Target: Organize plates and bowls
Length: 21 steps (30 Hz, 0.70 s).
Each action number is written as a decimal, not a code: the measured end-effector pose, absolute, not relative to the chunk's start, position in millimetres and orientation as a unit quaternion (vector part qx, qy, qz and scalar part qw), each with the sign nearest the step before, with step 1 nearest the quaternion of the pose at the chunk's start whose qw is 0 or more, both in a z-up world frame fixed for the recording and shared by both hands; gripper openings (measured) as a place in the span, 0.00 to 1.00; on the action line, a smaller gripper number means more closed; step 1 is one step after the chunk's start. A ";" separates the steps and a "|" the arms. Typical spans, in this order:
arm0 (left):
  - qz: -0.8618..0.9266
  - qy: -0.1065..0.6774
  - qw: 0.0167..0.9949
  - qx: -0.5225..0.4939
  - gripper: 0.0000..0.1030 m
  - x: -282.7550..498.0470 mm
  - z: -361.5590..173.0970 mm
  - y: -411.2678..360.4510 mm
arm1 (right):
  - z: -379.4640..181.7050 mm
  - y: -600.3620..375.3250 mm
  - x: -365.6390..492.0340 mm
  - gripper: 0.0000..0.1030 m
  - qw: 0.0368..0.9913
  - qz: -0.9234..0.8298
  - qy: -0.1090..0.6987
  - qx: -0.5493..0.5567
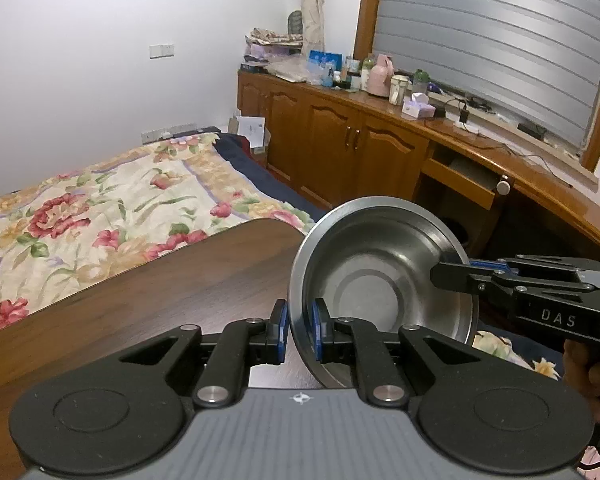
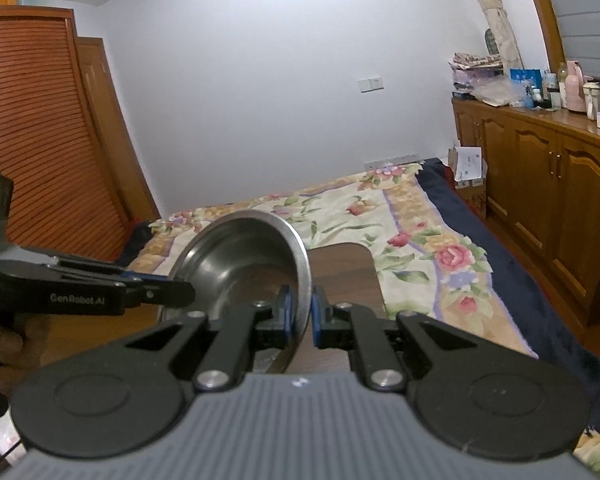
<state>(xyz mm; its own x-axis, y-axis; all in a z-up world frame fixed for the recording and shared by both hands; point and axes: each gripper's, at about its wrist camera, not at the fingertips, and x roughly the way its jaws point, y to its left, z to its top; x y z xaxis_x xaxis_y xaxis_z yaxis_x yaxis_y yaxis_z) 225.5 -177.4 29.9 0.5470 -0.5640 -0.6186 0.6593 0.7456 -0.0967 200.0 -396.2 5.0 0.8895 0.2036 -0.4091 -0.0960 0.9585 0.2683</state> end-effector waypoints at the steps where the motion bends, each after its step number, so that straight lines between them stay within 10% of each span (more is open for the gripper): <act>1: -0.348 0.322 0.877 0.073 0.13 223.3 30.8 -174.8 | 5.8 -395.5 198.4 0.11 0.965 0.079 0.221 0.121; 21: -0.309 0.326 0.892 0.047 0.13 164.8 26.2 -109.5 | 2.3 -347.8 167.0 0.11 0.957 0.127 0.233 0.120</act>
